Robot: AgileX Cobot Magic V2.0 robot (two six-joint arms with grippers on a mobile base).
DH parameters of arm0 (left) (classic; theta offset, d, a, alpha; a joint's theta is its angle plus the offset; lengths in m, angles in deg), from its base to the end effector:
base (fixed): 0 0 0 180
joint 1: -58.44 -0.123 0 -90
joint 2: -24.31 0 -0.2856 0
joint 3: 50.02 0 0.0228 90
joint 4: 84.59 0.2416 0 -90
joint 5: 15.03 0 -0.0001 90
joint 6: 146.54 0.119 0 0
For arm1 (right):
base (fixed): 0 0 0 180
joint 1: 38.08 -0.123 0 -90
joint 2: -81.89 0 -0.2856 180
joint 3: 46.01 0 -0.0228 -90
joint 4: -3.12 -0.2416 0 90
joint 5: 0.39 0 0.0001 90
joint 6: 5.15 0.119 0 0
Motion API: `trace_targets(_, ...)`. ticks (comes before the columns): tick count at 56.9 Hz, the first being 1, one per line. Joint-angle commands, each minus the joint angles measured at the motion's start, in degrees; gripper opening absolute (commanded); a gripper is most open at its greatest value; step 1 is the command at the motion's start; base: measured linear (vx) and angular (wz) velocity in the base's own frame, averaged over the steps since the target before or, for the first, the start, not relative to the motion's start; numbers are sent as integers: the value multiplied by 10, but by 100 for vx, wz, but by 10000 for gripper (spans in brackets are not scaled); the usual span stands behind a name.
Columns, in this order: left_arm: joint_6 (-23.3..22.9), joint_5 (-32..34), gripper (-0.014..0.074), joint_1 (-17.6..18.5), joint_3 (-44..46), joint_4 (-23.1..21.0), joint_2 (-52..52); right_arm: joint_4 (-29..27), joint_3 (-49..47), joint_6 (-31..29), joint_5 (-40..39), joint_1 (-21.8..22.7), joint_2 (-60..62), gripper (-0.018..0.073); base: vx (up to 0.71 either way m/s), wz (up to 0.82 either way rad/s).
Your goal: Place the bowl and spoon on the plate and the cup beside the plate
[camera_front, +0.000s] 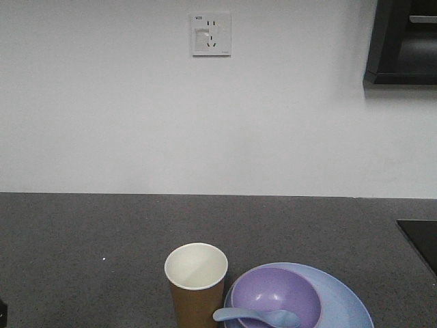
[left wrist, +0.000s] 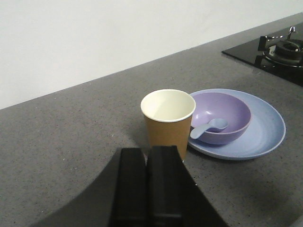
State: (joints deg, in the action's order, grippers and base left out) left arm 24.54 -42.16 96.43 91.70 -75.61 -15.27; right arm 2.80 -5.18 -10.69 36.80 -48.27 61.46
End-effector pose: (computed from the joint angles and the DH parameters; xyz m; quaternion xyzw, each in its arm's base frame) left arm 0.1046 -0.0709 0.3478 0.2309 0.7571 -0.1767 0.5850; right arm 0.0501 0.0094 0.3413 -0.1030 0.7502 0.0292 0.6524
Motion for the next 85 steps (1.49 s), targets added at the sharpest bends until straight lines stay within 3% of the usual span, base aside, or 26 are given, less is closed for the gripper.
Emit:
trace_targets(1,-7,86,-6,0,-15,0,31,7,-3,1,-65,1,4,-12,0,0)
trace_targets(32,-7,75,-6,0,-31,1,48,3,-3,1,-54,1,5,-12,0,0)
trace_targets(37,16,83,-6,-9,-31,31,54,3,-3,1,-54,1,5,-12,0,0)
trace_targets(42,34,103,-6,-58,-52,35,77,3,-3,1,-54,1,5,-12,0,0)
trace_targets(48,33,171,-6,-149,-122,25,139,3,-3,1,-54,1,5,-12,0,0)
trace_targets(54,33,227,-6,-243,-223,-27,225,3,-3,1,-54,1,5,-12,0,0)
trace_targets(61,38,249,-6,-308,-322,-77,302,3,-3,1,-54,1,5,-12,0,0)
trace_targets(70,39,268,-6,-325,-392,-66,334,3,-3,1,-53,1,5,-12,0,0)
trace_targets(85,39,263,-6,-325,-390,-46,333,3,-3,1,-54,1,5,-12,0,0)
